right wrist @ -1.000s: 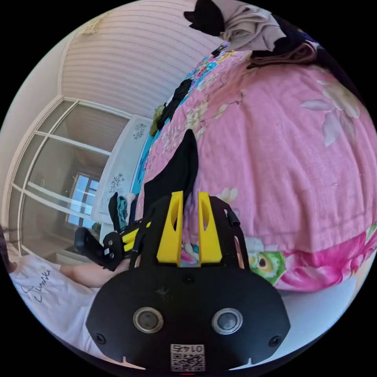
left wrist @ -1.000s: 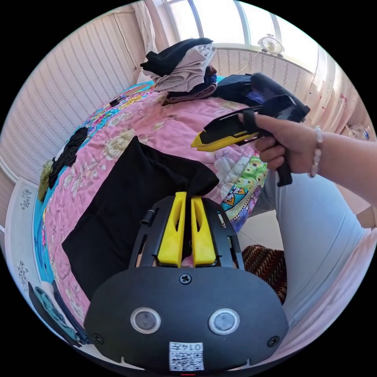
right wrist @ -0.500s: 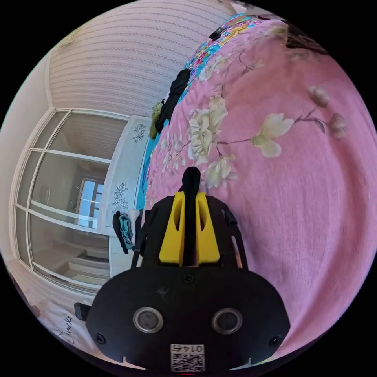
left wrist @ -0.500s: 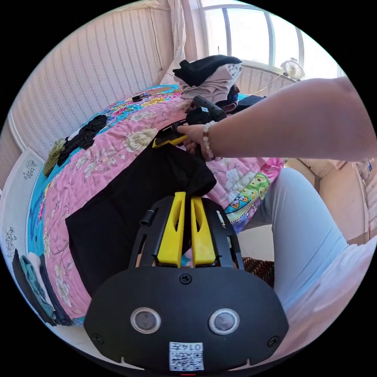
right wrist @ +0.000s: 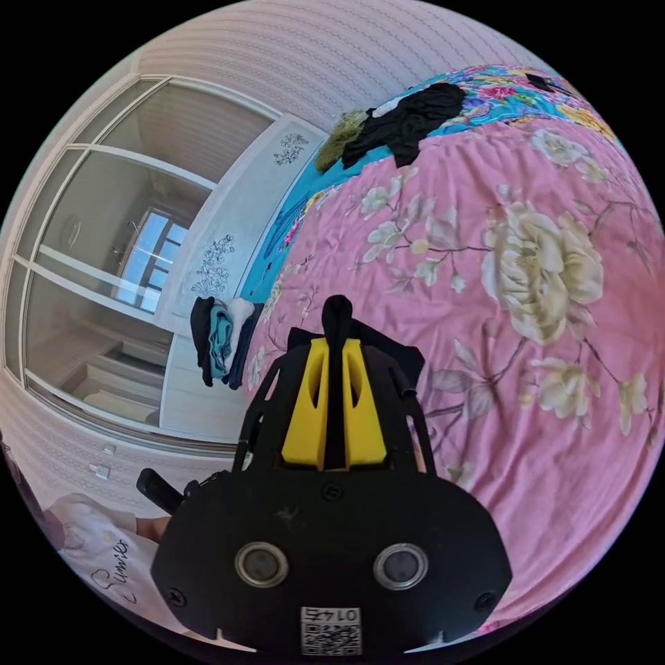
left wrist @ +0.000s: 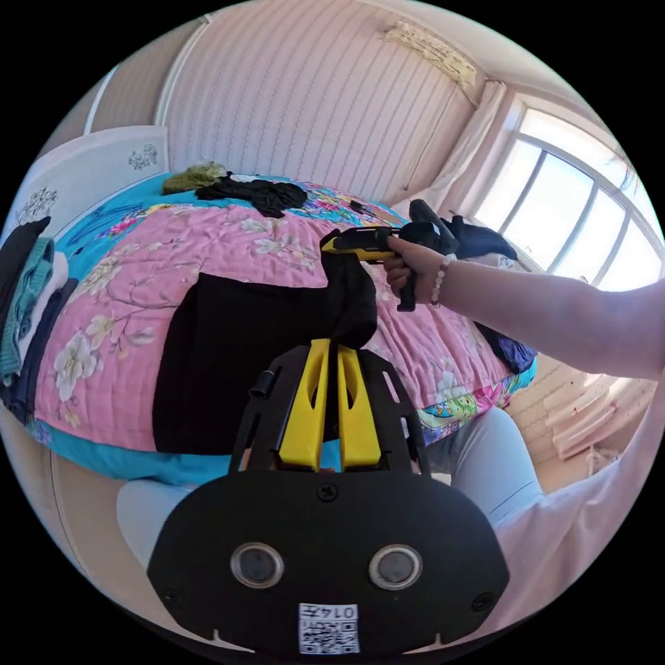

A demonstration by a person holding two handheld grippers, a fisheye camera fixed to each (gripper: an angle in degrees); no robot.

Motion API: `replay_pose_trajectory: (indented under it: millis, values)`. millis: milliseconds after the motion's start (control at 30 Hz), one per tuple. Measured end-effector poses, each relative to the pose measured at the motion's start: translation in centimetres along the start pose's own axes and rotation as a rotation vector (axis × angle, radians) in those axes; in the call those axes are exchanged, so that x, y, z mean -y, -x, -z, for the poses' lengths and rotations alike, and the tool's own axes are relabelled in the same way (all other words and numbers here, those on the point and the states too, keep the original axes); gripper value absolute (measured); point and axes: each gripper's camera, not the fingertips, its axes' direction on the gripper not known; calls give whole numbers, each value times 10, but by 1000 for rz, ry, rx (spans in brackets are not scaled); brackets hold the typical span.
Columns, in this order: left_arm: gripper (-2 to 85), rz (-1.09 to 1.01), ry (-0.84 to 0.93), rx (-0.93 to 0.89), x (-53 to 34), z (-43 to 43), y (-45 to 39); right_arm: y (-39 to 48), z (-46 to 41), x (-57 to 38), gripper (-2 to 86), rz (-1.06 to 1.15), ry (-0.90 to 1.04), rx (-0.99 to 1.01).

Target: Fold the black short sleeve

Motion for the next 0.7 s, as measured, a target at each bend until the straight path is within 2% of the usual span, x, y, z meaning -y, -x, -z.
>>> replay_pose_trajectory:
  millis: [200, 367, 567, 700]
  values:
    - [-3, 176, -1, 88, 2, 37, 68, 62, -123, 27, 31, 5, 90, -34]
    - [-4, 257, 53, 46, -3, 73, 116, 104, -216, 37, 59, 85, 185, -120]
    - [-1, 249, 107, 148, -5, 112, 157, 130, -253, 45, 63, 235, 171, -15]
    - [61, 197, 85, 209, 18, 106, 163, 145, -295, 46, 70, 353, 248, -248]
